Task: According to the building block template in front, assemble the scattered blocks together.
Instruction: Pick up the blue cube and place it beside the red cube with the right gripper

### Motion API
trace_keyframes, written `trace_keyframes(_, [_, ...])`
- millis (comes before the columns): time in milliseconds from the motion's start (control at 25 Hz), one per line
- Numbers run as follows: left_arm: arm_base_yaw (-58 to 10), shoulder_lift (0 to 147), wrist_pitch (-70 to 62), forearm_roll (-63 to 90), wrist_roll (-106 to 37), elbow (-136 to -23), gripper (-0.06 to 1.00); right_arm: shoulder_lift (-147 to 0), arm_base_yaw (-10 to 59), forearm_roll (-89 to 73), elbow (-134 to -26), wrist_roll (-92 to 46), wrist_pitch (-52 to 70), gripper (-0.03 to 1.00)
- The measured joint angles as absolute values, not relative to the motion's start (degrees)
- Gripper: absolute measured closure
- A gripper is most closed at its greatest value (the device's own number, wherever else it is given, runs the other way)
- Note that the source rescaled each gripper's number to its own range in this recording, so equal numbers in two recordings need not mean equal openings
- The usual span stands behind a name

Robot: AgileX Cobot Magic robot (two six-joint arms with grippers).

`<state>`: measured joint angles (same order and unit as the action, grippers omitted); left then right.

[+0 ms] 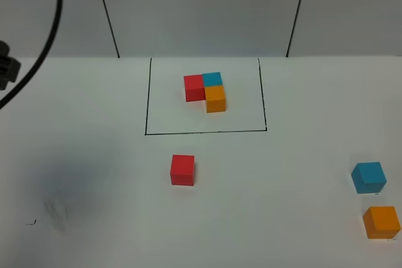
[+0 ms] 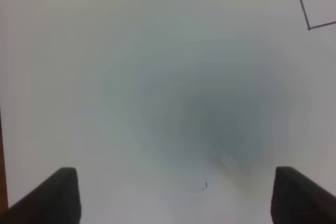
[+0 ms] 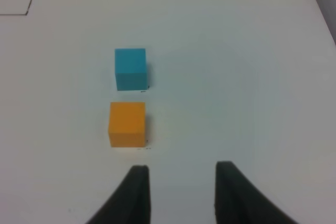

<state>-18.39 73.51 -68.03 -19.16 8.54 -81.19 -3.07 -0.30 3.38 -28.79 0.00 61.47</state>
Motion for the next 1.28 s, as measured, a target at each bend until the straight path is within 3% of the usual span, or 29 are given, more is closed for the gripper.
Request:
trace_keyframes(400, [-18.39, 46.82, -68.08, -22.27, 12.34, -72.63, -0.05, -3.07, -0.3, 3.38, -28.79, 0.0, 61.47, 0.97])
trace_keyframes(720, [-18.39, 28.95, -68.13, -13.49, 9.62, -68.79, -0.05, -3.07, -0.3, 3.38, -28.79, 0.0, 61.47, 0.97])
trace_keyframes(1280, [-18.39, 7.67, -63.65, -3.75, 5.83, -41.81, -0.05, -3.07, -0.3, 3.38, -28.79, 0.0, 61.47, 0.97])
